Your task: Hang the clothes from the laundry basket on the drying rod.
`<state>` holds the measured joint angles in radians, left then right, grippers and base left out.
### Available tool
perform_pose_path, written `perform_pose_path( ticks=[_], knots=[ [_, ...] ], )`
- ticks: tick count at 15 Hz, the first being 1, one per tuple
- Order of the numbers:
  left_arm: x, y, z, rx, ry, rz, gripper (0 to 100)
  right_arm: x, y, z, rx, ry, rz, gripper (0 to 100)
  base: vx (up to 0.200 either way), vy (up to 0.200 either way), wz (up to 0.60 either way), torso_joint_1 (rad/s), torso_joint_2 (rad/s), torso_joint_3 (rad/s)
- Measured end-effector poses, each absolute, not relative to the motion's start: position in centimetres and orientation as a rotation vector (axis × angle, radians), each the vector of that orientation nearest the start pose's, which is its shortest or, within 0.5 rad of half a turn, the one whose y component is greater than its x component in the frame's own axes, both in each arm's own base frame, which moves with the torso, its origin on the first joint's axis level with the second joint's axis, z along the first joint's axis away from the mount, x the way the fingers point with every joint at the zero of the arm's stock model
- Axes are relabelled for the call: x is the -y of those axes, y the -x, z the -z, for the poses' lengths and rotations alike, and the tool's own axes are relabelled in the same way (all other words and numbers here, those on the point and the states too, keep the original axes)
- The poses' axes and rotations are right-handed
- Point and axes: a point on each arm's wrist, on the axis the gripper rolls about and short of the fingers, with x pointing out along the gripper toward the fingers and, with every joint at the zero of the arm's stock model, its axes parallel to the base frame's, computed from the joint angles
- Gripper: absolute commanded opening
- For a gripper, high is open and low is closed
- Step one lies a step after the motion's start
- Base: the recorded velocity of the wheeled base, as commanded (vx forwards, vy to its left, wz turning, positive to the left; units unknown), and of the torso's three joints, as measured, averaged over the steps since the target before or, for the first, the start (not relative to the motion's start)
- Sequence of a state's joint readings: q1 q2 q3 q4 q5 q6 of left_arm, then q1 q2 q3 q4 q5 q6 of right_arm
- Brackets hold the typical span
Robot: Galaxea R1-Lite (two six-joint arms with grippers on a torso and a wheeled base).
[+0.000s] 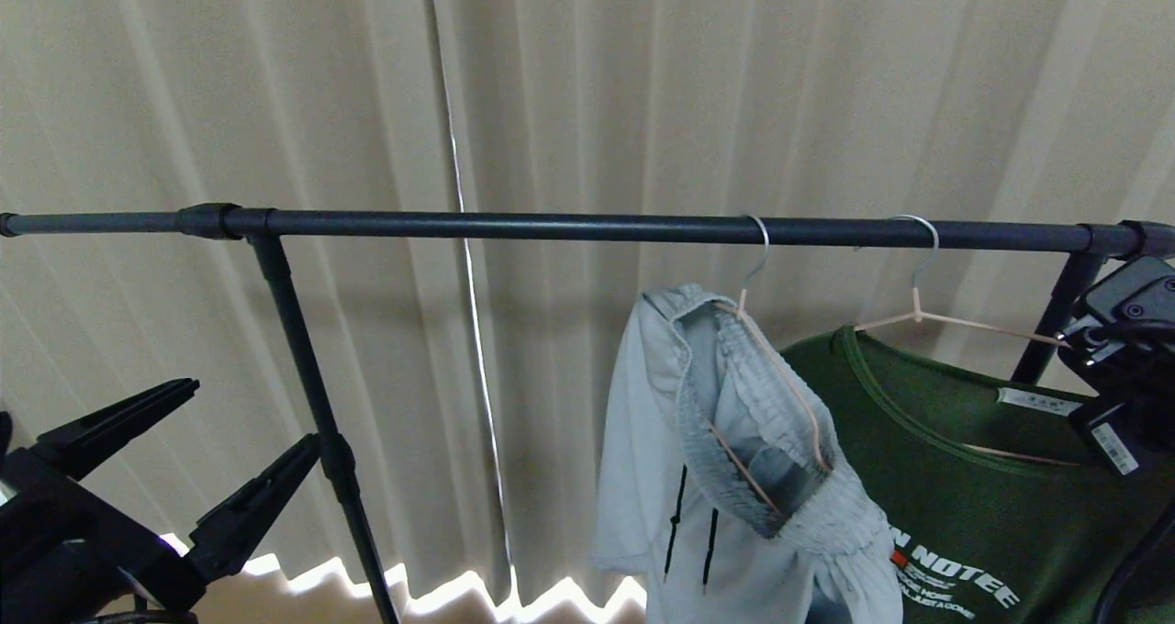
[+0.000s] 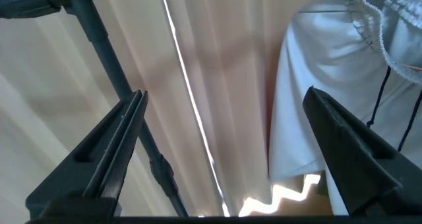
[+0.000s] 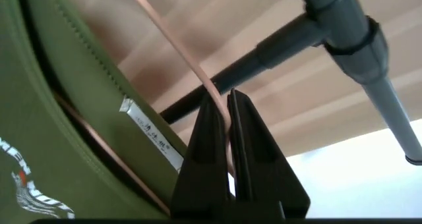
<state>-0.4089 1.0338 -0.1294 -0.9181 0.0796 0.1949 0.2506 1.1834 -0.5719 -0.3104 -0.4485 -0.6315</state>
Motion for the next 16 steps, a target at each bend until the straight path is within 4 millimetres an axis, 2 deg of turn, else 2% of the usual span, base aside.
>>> perform_pose_path(
  ticks=[1,4,10,13,16],
  knots=[
    [4.5,-10.7,-16.9,0.047,-0.189,0.327,100,-3.3,-16.5,-20.9,-0.333,0.727,0.091,100,0.000,0.000,0.00,0.000,0.00,0.000],
    [4.4,-10.8,-17.0,0.052,-0.184,0.318,100,-3.3,-16.2,-20.3,-0.327,0.722,0.028,100,0.000,0.000,0.00,0.000,0.00,0.000],
    [4.0,-10.7,-17.1,0.059,-0.182,0.289,100,-3.7,-14.8,-19.2,-0.255,0.669,-0.291,100,0.000,0.000,0.00,0.000,0.00,0.000],
    [3.7,-10.2,-17.2,0.072,-0.171,0.279,100,-3.8,-14.2,-18.9,-0.234,0.646,-0.361,100,0.000,0.000,0.00,0.000,0.00,0.000],
    [2.8,-9.3,-16.3,0.060,-0.146,0.223,100,-3.6,-13.5,-19.2,-0.204,0.616,-0.355,100,0.000,0.000,0.00,0.000,0.00,0.000]
  ],
)
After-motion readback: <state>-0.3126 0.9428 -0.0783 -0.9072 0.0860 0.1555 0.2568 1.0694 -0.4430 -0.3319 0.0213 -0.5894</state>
